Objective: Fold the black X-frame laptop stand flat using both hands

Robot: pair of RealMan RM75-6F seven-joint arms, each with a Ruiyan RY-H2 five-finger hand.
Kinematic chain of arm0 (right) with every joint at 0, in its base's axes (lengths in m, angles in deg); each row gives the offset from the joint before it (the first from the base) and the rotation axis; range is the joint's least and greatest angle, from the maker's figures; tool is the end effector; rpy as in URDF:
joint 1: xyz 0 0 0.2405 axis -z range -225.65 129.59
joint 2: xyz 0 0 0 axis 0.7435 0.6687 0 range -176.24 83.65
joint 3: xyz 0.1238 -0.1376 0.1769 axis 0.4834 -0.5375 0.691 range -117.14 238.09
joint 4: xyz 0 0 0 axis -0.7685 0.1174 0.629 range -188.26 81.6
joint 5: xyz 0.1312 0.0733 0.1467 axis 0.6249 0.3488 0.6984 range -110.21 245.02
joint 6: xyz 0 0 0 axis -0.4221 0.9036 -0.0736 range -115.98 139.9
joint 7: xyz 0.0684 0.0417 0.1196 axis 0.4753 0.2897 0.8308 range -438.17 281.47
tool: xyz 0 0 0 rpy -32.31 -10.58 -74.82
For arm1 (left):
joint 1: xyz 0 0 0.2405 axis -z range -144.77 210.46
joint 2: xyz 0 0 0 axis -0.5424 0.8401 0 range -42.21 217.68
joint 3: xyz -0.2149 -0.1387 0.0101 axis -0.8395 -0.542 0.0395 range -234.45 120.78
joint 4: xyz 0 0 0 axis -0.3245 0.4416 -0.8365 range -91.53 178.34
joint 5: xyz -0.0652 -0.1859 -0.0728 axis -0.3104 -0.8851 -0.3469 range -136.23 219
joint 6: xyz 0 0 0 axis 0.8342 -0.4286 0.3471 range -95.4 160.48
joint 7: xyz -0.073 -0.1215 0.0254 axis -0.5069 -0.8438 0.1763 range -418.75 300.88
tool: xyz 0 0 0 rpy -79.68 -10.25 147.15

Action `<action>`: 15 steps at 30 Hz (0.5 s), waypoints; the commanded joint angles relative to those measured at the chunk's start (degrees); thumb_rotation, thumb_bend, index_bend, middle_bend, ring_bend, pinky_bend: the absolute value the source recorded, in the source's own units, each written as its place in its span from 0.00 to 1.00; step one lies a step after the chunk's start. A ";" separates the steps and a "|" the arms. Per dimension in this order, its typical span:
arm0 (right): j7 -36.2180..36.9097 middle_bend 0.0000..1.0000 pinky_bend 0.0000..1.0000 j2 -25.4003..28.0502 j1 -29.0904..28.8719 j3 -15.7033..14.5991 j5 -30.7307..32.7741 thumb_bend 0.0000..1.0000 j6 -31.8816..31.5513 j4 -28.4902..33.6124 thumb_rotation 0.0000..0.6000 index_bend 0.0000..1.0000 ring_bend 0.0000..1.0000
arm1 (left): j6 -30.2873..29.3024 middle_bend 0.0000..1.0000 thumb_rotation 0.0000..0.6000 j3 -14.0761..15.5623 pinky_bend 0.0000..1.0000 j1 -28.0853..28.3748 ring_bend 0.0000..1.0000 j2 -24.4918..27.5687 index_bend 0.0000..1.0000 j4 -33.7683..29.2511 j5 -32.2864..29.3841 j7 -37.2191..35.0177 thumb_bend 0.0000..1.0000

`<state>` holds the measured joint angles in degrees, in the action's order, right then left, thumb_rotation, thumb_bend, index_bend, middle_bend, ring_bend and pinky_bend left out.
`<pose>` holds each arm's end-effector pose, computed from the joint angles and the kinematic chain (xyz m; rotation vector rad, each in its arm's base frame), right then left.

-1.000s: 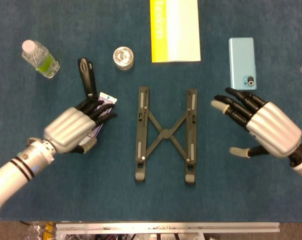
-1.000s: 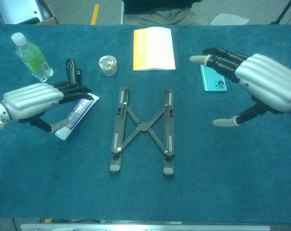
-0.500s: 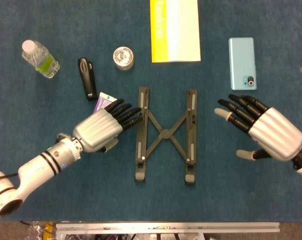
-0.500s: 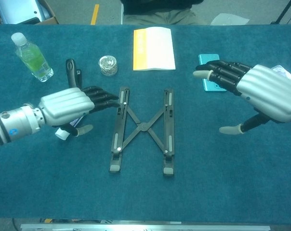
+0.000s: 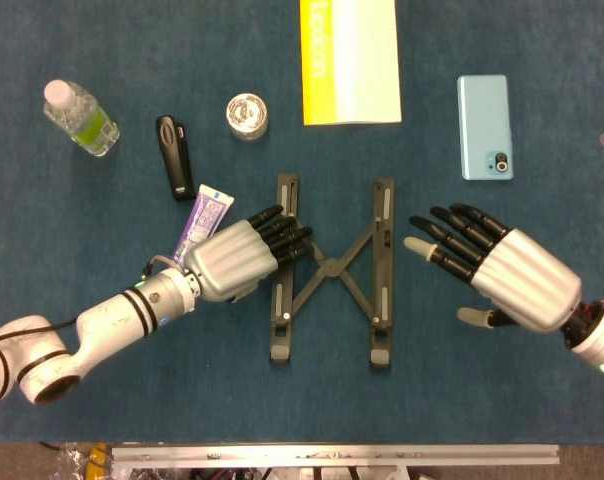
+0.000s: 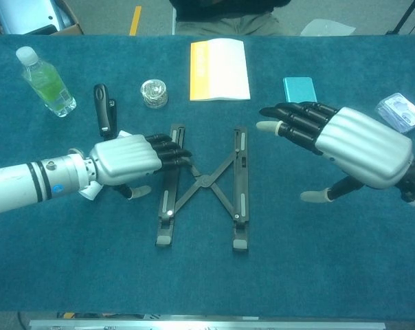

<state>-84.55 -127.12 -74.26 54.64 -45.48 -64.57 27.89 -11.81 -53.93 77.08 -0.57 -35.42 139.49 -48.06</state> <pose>-0.2037 -0.2152 0.0212 2.1923 -0.4716 1.1784 -0.1650 0.2776 -0.0649 -2.5323 -0.4827 -0.7347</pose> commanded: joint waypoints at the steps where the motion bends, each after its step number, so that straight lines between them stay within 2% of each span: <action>1: -1.02 0.00 0.15 -1.09 -0.27 0.23 -0.18 0.00 0.14 -0.53 0.88 0.00 0.00 | -0.01 0.00 1.00 -0.18 0.00 0.84 0.00 -0.76 0.00 1.23 -0.10 -0.30 0.42; 15: -5.97 0.00 0.15 -5.94 -1.78 1.11 0.73 0.00 2.97 -3.33 0.91 0.00 0.00 | -0.45 0.00 1.00 0.21 0.00 2.78 0.00 -2.65 0.00 5.59 -1.27 -1.54 0.42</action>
<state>-90.10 -132.54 -75.81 55.51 -44.93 -61.86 24.96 -12.18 -53.69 79.75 -3.07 -30.01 138.33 -49.46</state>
